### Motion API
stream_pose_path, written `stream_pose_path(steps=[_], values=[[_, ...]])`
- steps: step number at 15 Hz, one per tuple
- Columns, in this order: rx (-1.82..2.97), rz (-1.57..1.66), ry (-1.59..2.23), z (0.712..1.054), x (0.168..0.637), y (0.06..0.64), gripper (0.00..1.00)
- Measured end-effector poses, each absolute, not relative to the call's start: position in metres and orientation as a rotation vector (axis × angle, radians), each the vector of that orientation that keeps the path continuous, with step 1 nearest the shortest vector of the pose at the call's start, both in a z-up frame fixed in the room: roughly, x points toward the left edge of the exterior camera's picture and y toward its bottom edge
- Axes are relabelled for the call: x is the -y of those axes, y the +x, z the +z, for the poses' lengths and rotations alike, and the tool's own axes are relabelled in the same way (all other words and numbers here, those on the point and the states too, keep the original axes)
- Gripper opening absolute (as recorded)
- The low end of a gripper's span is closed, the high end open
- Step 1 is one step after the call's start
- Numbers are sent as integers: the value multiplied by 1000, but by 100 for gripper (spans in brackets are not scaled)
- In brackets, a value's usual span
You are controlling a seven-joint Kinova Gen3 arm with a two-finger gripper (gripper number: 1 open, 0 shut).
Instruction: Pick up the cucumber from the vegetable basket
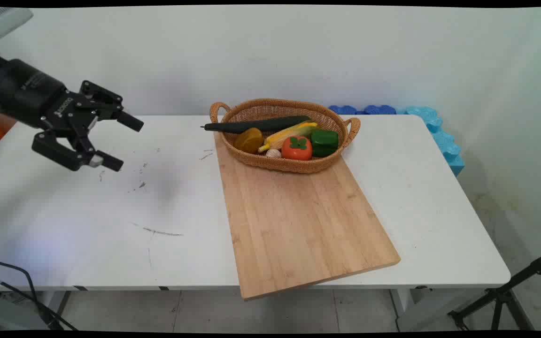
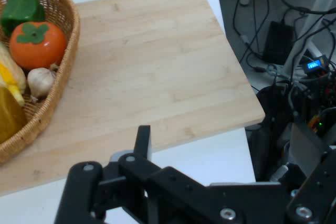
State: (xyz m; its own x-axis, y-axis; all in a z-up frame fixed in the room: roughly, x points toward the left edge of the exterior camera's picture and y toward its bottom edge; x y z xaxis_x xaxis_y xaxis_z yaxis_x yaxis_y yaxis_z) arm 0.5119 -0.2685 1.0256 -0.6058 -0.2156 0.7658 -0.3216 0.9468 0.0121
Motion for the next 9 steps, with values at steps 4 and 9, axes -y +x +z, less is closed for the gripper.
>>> stream_pose_path(steps=[4, 9], values=[[2244, 196, 384, 1029, 288, 499, 100], [2233, 282, 444, 1041, 340, 460, 100]])
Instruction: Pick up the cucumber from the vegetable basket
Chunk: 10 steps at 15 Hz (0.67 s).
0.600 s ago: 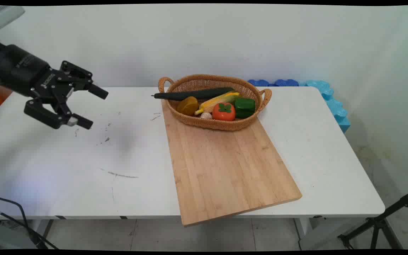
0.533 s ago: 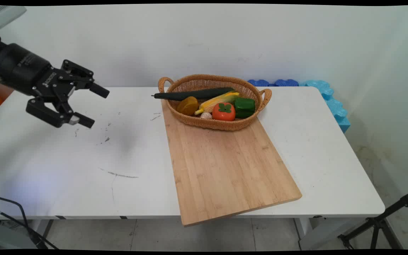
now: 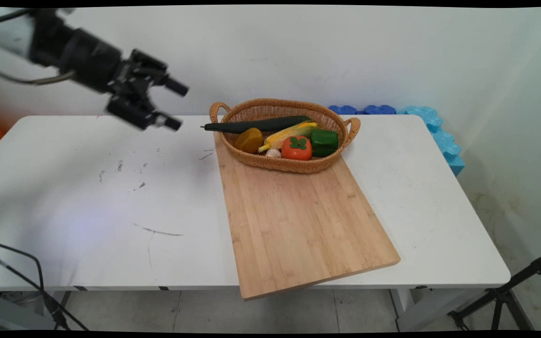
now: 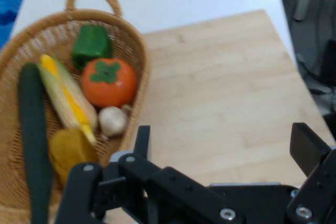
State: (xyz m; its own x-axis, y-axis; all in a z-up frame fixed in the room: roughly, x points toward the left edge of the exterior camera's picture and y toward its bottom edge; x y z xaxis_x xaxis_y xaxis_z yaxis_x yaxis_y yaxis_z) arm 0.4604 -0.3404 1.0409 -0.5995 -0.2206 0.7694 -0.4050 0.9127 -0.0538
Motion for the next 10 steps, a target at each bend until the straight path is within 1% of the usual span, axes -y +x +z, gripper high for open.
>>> stream_pose_path(steps=[5, 10], values=[[2230, 390, 550, 1046, 406, 422, 100], [2255, 490, 679, 1034, 472, 396, 100]])
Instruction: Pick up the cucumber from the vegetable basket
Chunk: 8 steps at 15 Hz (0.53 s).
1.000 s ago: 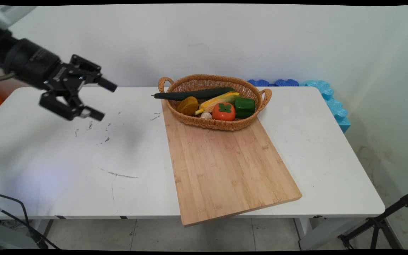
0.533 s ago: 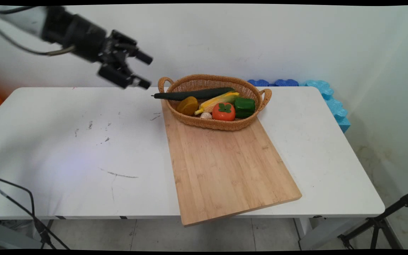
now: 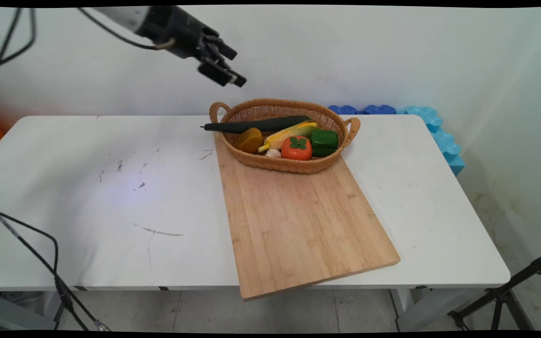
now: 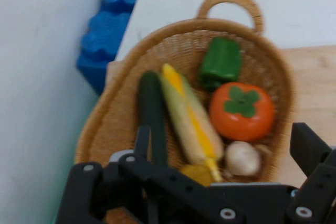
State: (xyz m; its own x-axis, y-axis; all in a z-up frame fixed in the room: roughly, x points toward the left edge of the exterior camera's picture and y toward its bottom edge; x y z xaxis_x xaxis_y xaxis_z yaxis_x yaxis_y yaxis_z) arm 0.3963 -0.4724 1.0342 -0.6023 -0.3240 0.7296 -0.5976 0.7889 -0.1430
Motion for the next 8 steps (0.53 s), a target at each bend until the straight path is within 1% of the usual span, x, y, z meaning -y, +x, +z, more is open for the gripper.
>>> stream_pose_path(steps=[3, 8], values=[[2268, 526, 764, 1022, 506, 383, 100], [2310, 546, 947, 983, 562, 357, 100]])
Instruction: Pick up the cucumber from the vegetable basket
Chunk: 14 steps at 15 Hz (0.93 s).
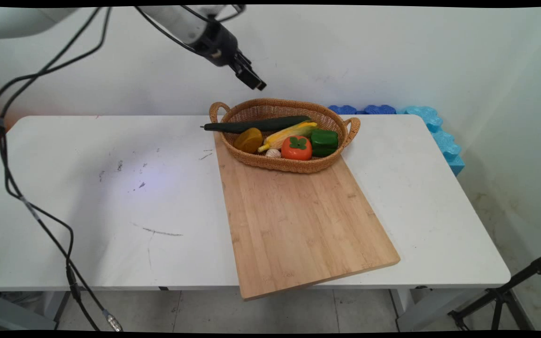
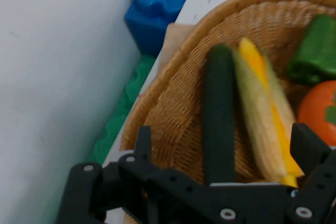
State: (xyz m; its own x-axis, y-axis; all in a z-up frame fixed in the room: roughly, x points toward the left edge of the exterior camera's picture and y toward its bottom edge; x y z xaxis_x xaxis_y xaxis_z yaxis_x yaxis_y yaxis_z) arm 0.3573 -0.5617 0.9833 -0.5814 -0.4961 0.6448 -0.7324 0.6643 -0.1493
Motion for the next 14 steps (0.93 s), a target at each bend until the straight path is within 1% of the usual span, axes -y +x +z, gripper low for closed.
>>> stream_pose_path(steps=[9, 14], values=[[2380, 458, 1197, 917, 614, 326, 100], [2404, 407, 1254, 894, 628, 313, 100]])
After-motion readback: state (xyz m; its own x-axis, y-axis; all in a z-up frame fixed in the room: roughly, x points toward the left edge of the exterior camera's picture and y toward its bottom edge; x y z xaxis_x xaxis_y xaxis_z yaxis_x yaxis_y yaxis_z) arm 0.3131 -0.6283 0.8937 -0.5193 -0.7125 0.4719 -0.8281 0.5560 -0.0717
